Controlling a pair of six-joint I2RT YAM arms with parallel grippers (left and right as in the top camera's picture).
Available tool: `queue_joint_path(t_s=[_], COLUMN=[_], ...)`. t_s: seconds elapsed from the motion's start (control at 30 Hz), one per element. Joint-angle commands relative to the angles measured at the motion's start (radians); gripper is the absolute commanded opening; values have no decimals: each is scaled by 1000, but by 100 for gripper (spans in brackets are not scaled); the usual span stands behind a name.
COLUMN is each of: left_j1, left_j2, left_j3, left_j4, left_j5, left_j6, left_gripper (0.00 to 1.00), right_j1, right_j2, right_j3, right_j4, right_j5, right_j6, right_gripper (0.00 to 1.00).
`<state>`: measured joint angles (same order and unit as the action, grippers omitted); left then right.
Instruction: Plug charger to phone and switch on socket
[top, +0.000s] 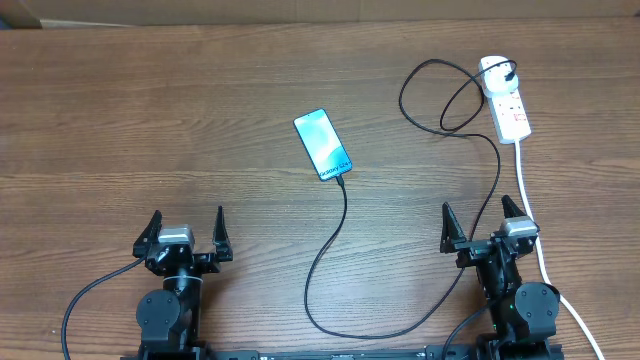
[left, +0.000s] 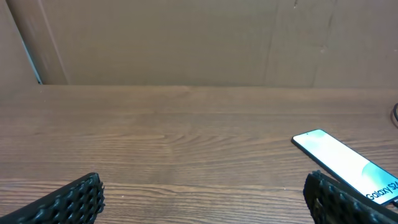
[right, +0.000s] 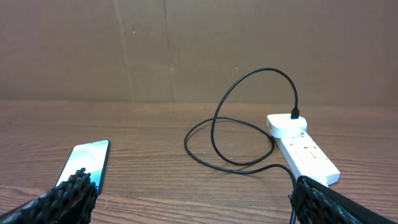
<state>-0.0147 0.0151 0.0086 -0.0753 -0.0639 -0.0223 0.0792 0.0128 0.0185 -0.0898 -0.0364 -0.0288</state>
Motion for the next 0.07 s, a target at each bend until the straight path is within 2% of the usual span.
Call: queue_joint_path(t_s=[0.0, 0.03], left_j1=[8, 8], left_j2=[-11, -11], left_j3=[-3, -3], left_j4=[1, 1], left_j5=[9, 9], left_j6=[16, 16], left_gripper=[100, 100], right_j1=[5, 5], right_j2=[-10, -10], right_j3=[-10, -10], right_j4=[6, 6], right_j5=[10, 10], right_j6=[6, 6], right_gripper=[100, 100])
